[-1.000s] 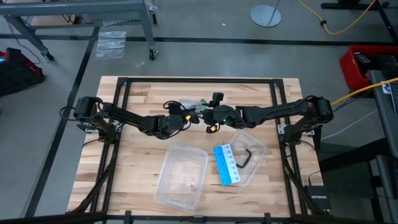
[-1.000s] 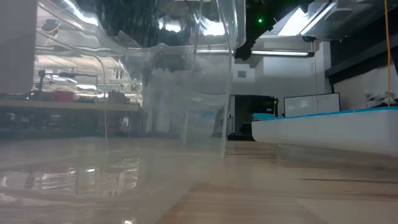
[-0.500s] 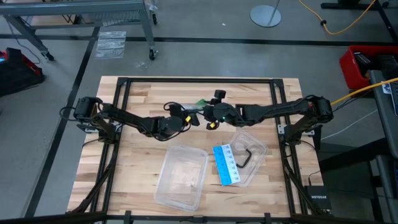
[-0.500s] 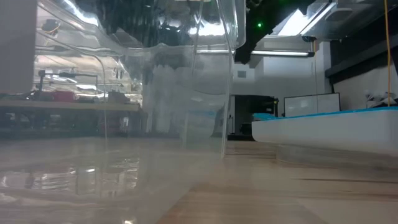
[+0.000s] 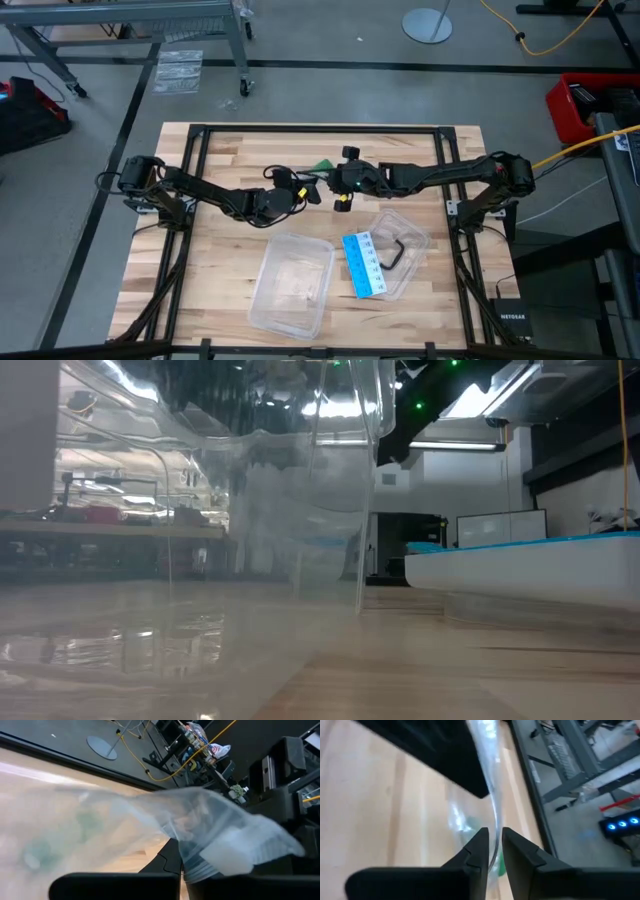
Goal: Roll bandage
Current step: Prepare the transparent zip bag
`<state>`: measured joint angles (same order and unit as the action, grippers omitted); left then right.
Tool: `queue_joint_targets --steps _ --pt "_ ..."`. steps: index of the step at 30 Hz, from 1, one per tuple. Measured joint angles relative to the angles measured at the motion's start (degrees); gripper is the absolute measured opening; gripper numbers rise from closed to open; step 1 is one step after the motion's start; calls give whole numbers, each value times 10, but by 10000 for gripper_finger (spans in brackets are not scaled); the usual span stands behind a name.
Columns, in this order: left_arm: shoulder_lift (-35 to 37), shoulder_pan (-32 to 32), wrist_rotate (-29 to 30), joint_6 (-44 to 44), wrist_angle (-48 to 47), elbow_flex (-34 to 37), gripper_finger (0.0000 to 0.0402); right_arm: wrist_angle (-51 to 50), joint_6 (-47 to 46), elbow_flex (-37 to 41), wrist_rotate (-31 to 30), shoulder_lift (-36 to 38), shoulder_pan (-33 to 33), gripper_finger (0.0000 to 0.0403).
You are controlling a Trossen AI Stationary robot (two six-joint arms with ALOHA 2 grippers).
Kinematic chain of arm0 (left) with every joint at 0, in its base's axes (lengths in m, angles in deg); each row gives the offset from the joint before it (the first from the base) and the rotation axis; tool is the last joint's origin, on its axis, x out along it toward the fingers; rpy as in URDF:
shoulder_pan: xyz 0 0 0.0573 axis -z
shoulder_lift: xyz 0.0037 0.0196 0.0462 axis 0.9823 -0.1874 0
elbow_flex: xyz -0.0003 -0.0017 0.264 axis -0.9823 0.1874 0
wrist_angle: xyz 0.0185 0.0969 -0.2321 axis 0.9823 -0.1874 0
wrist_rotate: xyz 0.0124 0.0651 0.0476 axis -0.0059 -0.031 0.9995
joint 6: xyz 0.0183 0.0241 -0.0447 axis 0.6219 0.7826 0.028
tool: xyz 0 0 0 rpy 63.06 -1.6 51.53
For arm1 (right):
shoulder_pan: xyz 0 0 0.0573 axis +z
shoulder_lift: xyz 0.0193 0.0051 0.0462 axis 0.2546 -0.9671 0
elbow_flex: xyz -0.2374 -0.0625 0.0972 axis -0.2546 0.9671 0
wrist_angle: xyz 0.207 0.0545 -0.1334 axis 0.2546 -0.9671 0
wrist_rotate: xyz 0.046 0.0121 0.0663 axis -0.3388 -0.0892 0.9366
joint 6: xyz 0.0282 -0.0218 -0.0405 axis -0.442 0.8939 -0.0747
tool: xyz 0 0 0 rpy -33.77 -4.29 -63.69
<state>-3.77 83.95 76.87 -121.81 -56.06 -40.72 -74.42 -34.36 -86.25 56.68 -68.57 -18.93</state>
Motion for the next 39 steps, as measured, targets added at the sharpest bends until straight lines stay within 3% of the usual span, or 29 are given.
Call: queue_joint_targets --steps 10,17,22,39 --pt "0 9 -2 10 12 0 0 -15 1 0 9 -34 0 56" --pt "0 13 -3 28 27 0 0 -15 3 0 -57 -47 0 50" --pt "0 13 -16 22 27 0 0 14 25 0 -105 -47 0 7" --pt "0 13 -39 -96 -77 0 0 98 33 1 -135 -46 0 3"
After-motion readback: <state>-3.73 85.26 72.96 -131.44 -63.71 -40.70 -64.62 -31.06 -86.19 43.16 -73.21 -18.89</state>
